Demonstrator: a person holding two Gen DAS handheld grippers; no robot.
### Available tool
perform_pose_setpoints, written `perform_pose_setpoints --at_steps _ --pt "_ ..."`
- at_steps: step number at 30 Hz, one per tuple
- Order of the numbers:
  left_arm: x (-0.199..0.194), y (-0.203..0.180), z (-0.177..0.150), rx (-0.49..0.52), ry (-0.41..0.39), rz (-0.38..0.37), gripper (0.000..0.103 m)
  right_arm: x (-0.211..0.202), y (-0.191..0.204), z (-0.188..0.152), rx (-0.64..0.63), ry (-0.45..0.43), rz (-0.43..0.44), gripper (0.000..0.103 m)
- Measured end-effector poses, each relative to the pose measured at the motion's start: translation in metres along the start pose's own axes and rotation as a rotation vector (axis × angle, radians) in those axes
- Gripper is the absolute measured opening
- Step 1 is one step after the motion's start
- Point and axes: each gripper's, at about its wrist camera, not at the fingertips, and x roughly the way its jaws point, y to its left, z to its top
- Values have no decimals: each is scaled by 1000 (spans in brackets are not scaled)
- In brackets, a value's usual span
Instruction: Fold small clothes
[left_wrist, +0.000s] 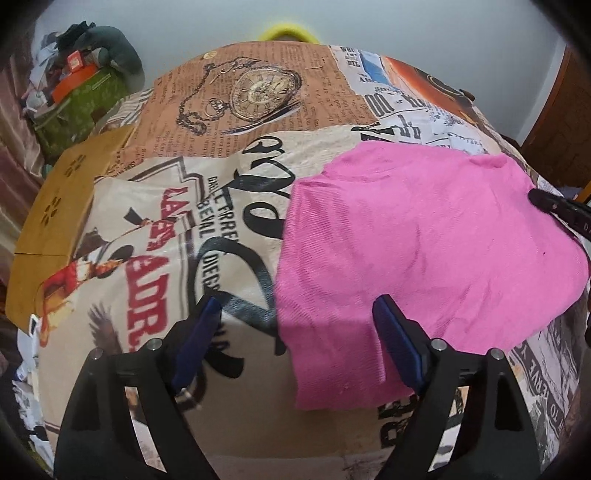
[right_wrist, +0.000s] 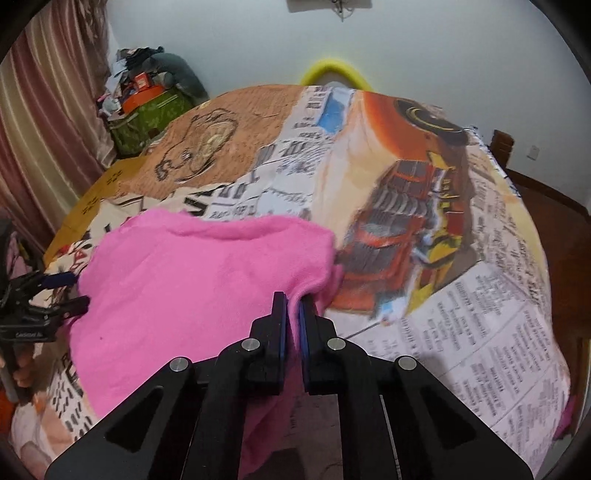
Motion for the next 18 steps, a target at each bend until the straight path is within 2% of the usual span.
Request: perform_pose_setpoints --at_steps 4,6,8,11,13,18 --pt "-16 12 3 -19 -18 -24 86 -24 -6 -6 22 -39 -16 7" --pt "-22 19 8 -43 -24 -43 86 -34 -8 -10 36 -43 -5 19" --pt "-23 22 13 -66 -21 -63 86 -44 -8 -15 56 -51 -4 53" --pt "-18 27 20 -109 -4 -124 86 -54 -5 -22 80 -65 30 66" --pt "-8 28 25 -131 19 -160 86 -51 -5 -25 112 -43 68 70" --pt "21 23 34 -178 89 -236 86 -32 -1 -28 147 24 132 70"
